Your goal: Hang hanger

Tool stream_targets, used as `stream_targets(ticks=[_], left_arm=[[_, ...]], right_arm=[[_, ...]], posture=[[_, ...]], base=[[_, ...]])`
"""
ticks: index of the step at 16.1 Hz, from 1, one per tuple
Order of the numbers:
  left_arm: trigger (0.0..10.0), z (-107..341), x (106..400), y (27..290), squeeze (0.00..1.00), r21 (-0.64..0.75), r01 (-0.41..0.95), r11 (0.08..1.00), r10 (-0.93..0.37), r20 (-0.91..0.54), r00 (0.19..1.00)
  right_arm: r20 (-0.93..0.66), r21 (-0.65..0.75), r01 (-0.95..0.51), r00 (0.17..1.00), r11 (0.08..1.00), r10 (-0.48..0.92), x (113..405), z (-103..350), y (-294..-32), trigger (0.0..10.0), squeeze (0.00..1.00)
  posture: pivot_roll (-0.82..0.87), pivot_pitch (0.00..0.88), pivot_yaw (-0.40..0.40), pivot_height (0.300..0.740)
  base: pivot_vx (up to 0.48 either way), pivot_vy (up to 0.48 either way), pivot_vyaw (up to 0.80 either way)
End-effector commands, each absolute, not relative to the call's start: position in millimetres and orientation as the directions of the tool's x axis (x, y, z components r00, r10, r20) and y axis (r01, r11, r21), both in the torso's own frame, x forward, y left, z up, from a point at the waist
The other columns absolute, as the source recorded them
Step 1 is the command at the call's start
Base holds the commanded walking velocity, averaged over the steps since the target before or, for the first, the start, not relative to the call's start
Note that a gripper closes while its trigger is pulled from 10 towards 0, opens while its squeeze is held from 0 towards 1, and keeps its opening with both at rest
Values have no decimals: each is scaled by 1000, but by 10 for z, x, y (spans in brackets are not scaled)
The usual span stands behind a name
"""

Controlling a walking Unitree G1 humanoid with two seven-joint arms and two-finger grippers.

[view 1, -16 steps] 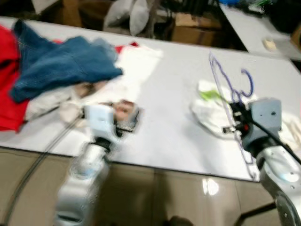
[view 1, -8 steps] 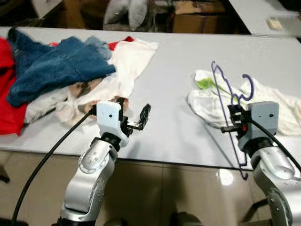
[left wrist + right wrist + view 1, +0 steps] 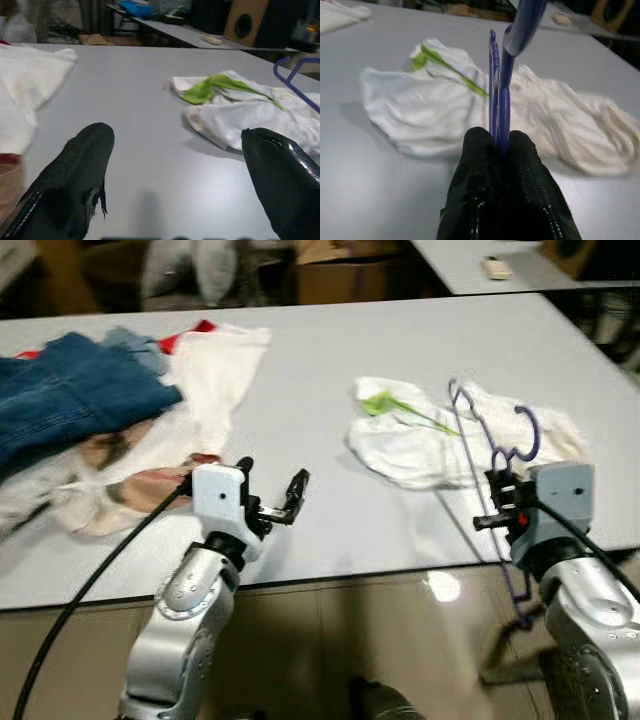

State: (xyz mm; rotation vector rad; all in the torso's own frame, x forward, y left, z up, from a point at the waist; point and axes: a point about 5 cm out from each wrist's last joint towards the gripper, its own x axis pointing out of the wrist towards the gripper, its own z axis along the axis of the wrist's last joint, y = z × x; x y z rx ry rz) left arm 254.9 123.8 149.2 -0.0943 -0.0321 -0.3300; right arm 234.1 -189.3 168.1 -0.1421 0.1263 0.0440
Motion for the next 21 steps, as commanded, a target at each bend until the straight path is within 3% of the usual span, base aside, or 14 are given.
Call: stream_targets(ticks=[1,9,12,16,21], left_arm=[[10000,1484,2506,1232,0,-87,339,937,-336,46,941],[10000,1476,2496,1159,0,-128,341,931,-337,56,940],[10000,1504,2493,1188,0,-156,344,926,-337,68,939],[10000,1507,2471,1244,0,-145,322,936,-317,53,947],[10000,1459,2448,1104,0,-118,384,916,-381,46,923]], right_arm=[[-106,-150,-80,992,985,64,2311,1757,-1850,10000,0],[-102,-187,-106,991,977,89,2271,1765,-1833,10000,0],[-112,-86,-53,993,995,43,2284,1737,-1842,10000,0],[-139,-75,-86,987,993,75,2252,1718,-1820,10000,0],[-133,-85,-112,986,990,100,2267,1731,-1770,10000,0]], posture=[[-218,130,20,740],[-228,125,17,740],[-230,108,31,740],[-226,135,16,740],[-230,119,28,740]], base=[[0,0,-756],[0,0,-690],[0,0,-721],[0,0,-730],[0,0,-650]])
